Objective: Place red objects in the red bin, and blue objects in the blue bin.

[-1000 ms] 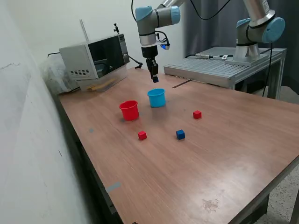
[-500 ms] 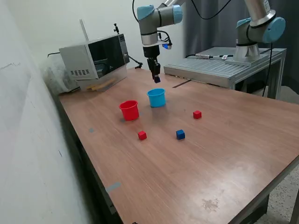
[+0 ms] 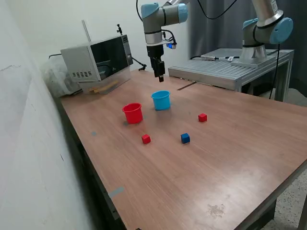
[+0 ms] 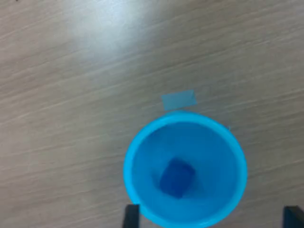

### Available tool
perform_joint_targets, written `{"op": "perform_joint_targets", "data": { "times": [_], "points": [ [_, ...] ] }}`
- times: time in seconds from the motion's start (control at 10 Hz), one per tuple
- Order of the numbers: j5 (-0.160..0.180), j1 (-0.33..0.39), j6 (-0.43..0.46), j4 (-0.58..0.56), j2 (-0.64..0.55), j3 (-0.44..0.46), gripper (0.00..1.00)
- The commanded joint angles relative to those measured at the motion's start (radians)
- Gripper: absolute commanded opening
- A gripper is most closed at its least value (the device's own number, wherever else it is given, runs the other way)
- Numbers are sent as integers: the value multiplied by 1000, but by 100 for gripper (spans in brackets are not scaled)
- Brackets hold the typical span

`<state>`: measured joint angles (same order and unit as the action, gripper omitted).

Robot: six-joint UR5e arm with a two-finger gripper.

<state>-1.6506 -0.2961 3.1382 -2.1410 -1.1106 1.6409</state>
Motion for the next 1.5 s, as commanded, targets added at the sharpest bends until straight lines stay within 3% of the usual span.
{"op": "perform_joint_targets", "data": {
  "times": [0.0,0.1,0.2,0.3,0.5,0.6,0.8,0.9,1.1,1.3,1.4],
  "points": [
    [-5,0,-3,6,-32,11,100],
    [-14,-3,-3,3,-117,69,100],
    [-12,-3,-3,6,-284,151,100],
    [-15,8,-18,25,-373,175,100],
    [-38,157,-94,387,-547,175,100],
    [-79,240,-98,509,-610,175,100],
    [-75,334,-87,733,-644,90,100],
    [-71,336,-87,854,-650,62,100],
    [-54,330,-90,902,-647,-8,100],
    [-46,334,-87,848,-577,-108,100],
    [13,389,-72,748,-518,-163,100]
  ]
}}
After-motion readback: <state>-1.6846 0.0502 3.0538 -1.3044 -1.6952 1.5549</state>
